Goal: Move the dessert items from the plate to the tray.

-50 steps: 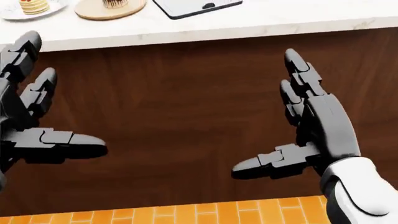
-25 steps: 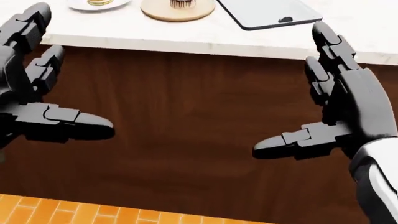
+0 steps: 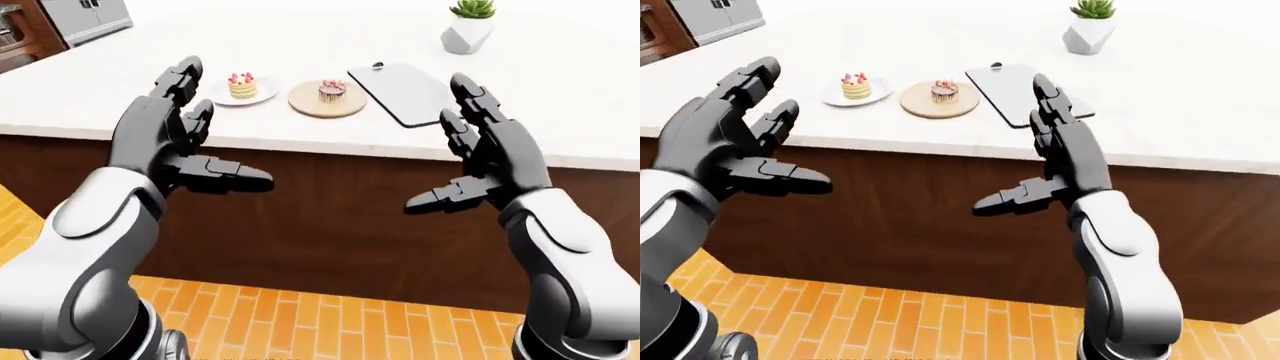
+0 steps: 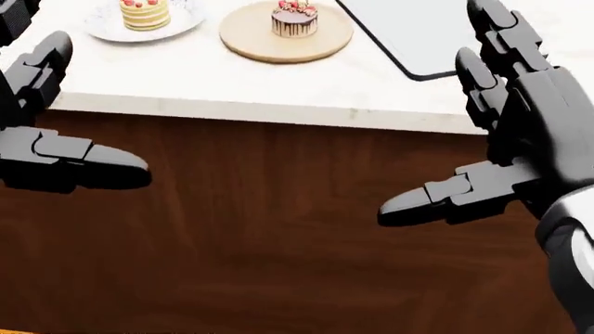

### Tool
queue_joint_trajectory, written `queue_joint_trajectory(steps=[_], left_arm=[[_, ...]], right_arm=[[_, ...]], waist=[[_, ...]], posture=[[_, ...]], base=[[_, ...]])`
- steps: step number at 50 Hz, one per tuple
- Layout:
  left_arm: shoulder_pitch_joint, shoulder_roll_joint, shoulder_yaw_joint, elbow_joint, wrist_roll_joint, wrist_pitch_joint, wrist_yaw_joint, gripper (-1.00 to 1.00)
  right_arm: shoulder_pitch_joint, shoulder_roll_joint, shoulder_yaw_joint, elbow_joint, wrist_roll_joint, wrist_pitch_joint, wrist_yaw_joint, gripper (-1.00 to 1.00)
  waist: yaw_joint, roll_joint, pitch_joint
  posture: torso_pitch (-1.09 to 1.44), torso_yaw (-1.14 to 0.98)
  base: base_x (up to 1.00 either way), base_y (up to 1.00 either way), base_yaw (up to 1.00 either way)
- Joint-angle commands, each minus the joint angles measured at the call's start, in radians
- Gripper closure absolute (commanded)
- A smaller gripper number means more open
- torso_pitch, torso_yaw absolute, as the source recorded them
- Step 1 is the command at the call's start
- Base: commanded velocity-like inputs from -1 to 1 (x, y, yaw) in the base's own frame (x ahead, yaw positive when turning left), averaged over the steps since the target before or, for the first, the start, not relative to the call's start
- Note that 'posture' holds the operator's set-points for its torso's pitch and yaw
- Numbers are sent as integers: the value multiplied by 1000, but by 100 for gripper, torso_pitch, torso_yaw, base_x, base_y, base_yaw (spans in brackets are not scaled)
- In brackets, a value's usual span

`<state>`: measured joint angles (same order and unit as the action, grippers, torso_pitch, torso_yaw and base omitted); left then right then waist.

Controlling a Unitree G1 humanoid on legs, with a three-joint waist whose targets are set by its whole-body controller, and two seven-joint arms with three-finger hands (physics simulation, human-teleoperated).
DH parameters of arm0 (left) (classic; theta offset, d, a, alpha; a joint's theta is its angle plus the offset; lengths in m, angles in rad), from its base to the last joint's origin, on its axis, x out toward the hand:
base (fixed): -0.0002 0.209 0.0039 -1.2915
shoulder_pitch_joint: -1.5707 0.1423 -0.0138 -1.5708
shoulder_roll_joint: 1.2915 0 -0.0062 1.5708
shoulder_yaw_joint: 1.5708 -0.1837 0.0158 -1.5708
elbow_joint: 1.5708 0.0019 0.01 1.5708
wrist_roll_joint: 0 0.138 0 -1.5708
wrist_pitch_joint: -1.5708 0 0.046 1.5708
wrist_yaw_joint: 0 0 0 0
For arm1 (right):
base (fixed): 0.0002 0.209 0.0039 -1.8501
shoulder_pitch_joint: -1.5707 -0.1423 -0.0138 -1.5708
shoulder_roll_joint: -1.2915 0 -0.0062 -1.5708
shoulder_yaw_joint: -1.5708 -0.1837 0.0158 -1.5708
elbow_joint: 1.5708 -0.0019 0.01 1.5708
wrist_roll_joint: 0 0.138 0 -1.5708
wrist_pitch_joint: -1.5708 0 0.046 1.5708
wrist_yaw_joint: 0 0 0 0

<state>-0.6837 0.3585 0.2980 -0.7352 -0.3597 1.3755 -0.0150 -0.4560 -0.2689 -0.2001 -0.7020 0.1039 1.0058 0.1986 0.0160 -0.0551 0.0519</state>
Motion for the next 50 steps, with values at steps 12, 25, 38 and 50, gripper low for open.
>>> queue_joint_trajectory(steps=[12,25,38,50], left_arm=[[-28,40,50,-14,-36,-10,12,-100],[-57,60,65,-21,-78,22,36,-100],[-64,67,51,-15,-89,20,48,-100],[-55,68,64,-20,-95,21,46,-100]], right_arm=[[-57,-3,-9,-37,-12,6,17,-100],[-102,-23,-47,-47,30,38,-16,-100],[-96,-63,-68,-52,51,38,-23,-100],[-100,-52,-62,-47,70,36,-42,-100]], waist=[[26,162,-76],[0,71,-6],[-8,-7,-54],[-15,139,-55]], posture=[[0,0],[0,0],[0,0],[0,0]], base=[[0,33,0],[0,3,48],[10,12,0],[19,29,0]])
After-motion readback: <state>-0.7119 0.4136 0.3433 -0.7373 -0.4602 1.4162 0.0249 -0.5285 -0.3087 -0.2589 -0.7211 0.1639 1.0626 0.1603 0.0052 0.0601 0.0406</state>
